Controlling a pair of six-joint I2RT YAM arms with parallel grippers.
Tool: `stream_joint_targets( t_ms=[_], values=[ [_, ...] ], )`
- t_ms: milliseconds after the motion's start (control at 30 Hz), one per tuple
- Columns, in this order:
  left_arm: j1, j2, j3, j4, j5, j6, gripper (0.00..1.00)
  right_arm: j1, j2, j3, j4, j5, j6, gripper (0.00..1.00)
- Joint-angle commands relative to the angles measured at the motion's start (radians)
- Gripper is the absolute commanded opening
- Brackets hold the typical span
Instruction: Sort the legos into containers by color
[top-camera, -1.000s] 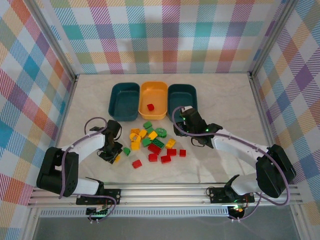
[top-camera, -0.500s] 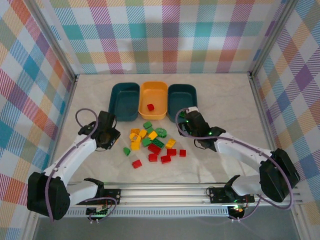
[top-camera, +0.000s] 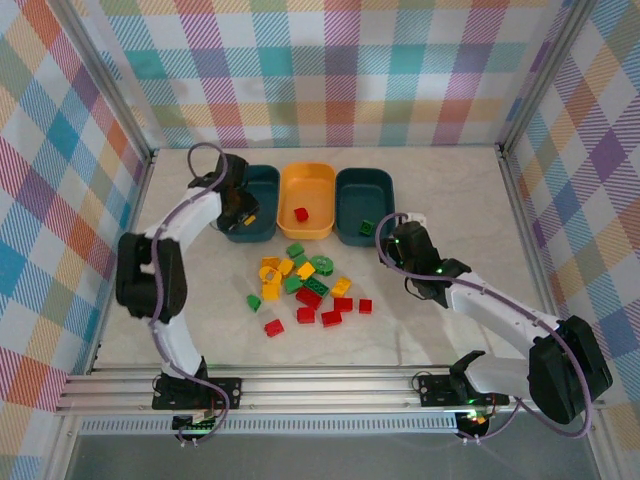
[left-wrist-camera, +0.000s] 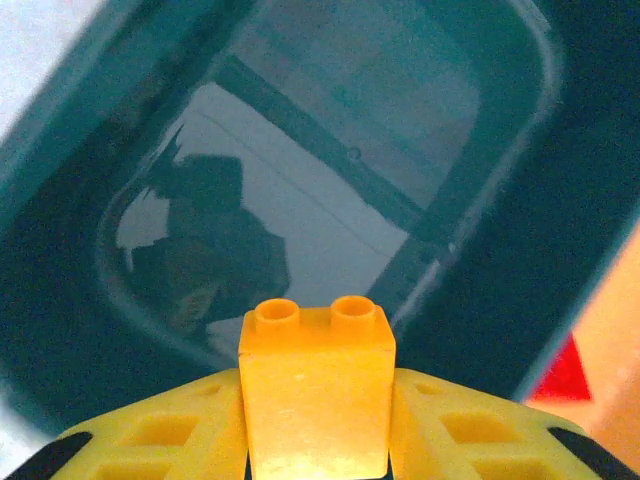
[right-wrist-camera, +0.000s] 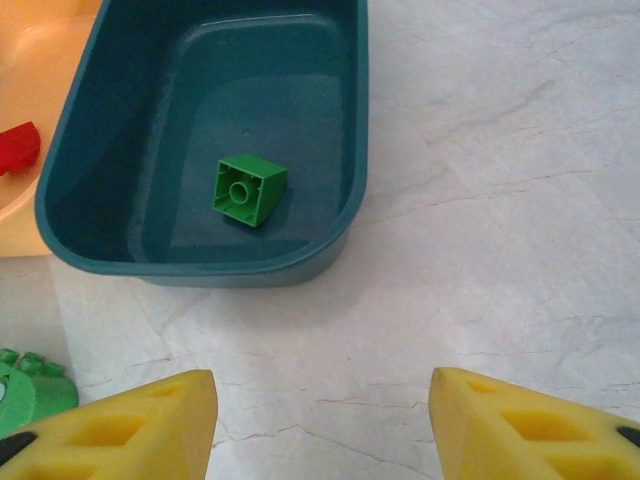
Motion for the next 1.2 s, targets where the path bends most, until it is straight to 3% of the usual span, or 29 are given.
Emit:
stream_joint_targets(
  t_ms=[0,167,300,533,667,800,1000,1167],
  values=[
    [0.007,0.081,0.100,-0.049,0.057,0.107,0.41,-0.017,-0.021,-0.016,0.040,0.033,-0.006,0.61],
    [0.008,0.174,0.204,-0.110,0.023,0.142,0.47,-0.022,0.009,0.018,0.018,0.000,-0.013,0.65],
    [0.009,0.197,0.259,-0.135,0.017,0.155,0.61,-0.022,0.023,0.066,-0.055,-0.071,-0.001,0.67],
    [0.004,0.025,0.221,-0.100,0.077,0.166,0.83,0.018,0.026,0.131,-0.199,-0.179,0.005,0.66],
    [-0.002,-0.160,0.052,-0.031,0.083,0.135,0.92,0.159,0.142,0.203,-0.235,-0.191,-0.047,0.59],
    [-0.004,-0.355,-0.223,0.088,0.134,0.046,0.93,0.281,0.325,0.335,-0.268,-0.186,-0.130,0.55],
    [-0.010,-0.609,-0.545,0.141,0.251,0.010,0.93,0.295,0.549,0.515,-0.338,-0.205,-0.331,0.67],
    [-0.010,-0.757,-0.657,0.041,0.235,0.057,0.94,0.294,0.640,0.581,-0.374,-0.179,-0.445,0.70]
  ],
)
